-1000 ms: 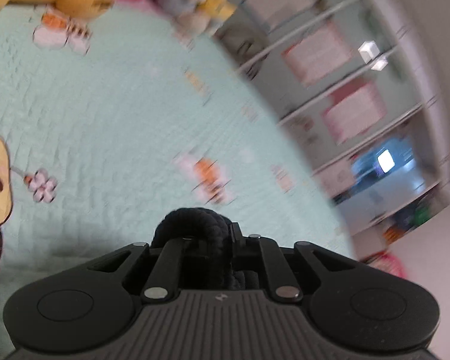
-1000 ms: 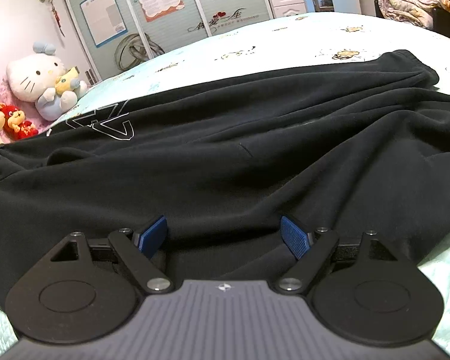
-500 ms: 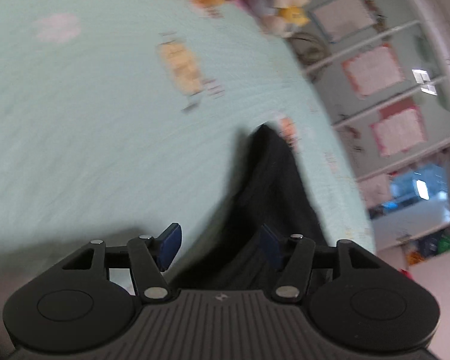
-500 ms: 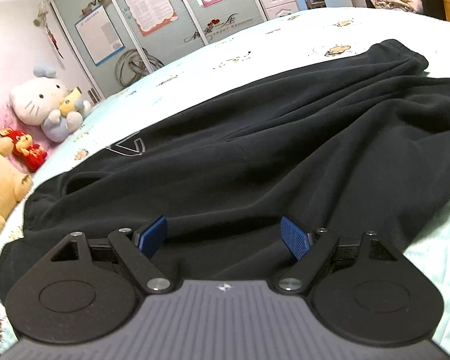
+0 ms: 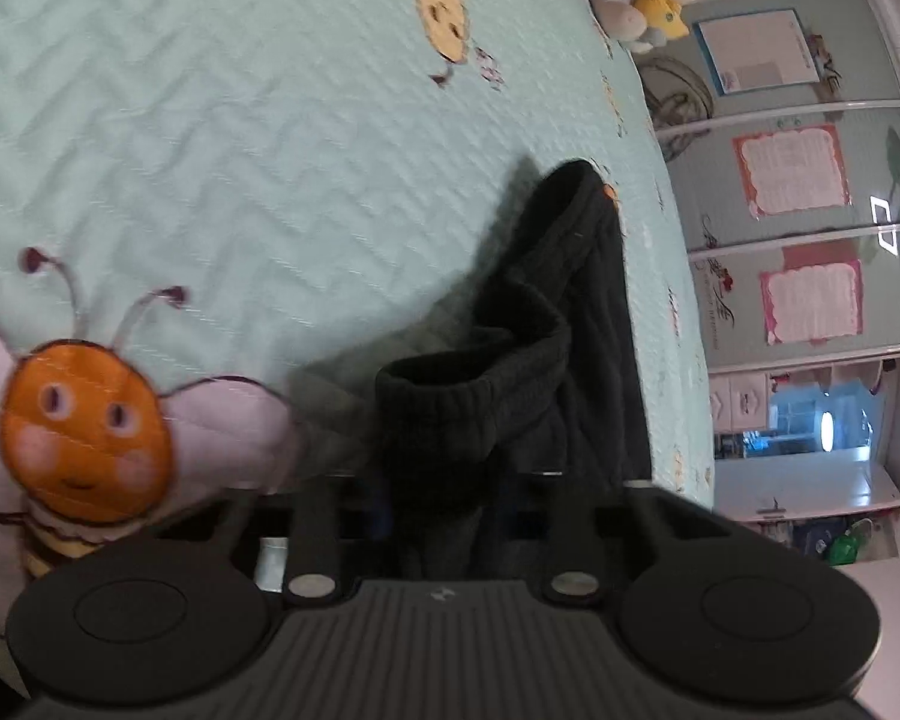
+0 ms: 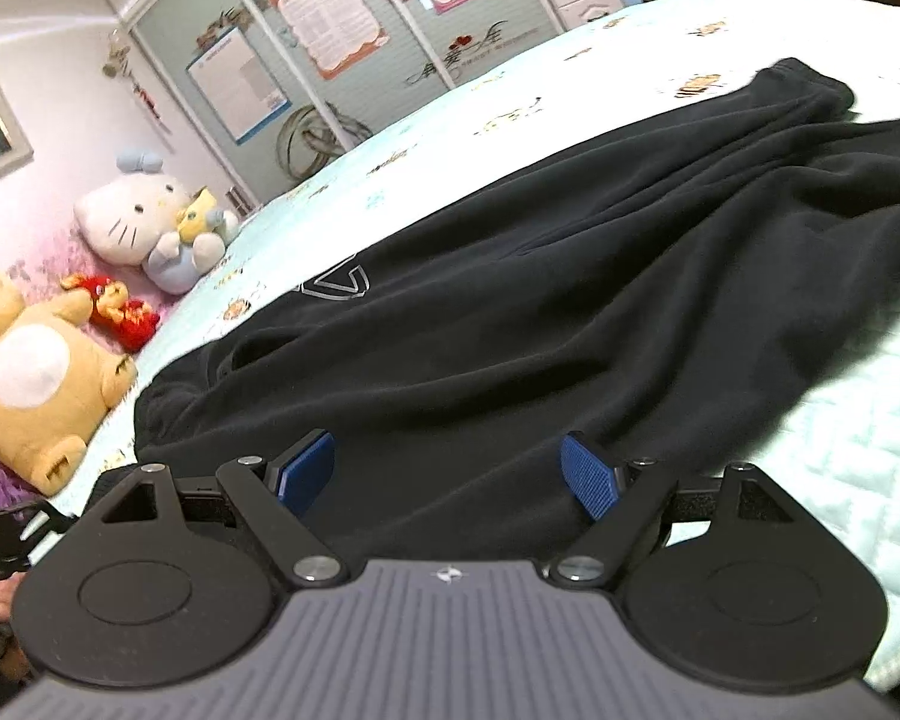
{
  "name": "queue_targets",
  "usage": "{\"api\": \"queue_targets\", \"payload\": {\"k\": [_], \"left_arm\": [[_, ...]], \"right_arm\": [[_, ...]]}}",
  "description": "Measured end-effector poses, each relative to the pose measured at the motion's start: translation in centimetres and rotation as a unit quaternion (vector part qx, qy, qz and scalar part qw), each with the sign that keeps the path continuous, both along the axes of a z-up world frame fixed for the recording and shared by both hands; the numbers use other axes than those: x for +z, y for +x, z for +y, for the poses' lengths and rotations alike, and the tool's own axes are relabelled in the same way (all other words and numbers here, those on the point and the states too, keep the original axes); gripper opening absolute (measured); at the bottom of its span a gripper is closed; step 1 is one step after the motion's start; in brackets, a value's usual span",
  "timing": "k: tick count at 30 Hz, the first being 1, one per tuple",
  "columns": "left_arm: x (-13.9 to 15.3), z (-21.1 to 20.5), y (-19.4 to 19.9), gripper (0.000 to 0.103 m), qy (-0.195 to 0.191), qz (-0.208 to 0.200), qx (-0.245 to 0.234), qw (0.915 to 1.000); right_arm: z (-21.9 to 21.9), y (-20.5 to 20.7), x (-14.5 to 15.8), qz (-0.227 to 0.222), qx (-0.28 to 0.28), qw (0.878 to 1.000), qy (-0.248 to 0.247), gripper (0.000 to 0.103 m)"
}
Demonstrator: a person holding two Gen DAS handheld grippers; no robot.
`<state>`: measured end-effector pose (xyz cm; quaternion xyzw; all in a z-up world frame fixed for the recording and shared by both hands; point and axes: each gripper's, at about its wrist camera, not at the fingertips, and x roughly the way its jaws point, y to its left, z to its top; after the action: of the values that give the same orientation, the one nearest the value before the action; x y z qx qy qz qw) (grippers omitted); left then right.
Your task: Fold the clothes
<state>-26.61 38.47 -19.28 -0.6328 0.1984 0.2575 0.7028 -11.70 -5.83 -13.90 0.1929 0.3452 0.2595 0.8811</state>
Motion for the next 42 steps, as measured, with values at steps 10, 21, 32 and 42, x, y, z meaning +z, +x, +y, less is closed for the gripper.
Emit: {"api": "queue_targets", "payload": {"k": [10, 21, 32, 42], "left_arm": [[4.8, -3.4, -4.4, 0.019, 0.147, 0.023, 0.03, 0.9883], [-0.7, -4.1, -4.6, 0.067, 0.065, 0.046, 0.029, 0.9964], [2.7, -10.5, -0.9, 0.013, 0.29, 0.156, -0.058, 0.9424], [0.5, -16.5, 1.5, 0.013, 0.432, 0.209, -0.125, 0.8683]], "right_arm": [[-1.4, 0.1, -0.8, 0.022, -0.015, 0.999, 0.021, 0.083], [-0.9, 0.1, -1.4, 0.038, -0.009, 0.999, 0.03, 0.083], [0.2, -0.5, -1.4, 0.047, -0.004, 0.999, 0.018, 0.083], [2.2, -1.3, -0.8, 0.038, 0.018, 0.999, -0.021, 0.083]]}}
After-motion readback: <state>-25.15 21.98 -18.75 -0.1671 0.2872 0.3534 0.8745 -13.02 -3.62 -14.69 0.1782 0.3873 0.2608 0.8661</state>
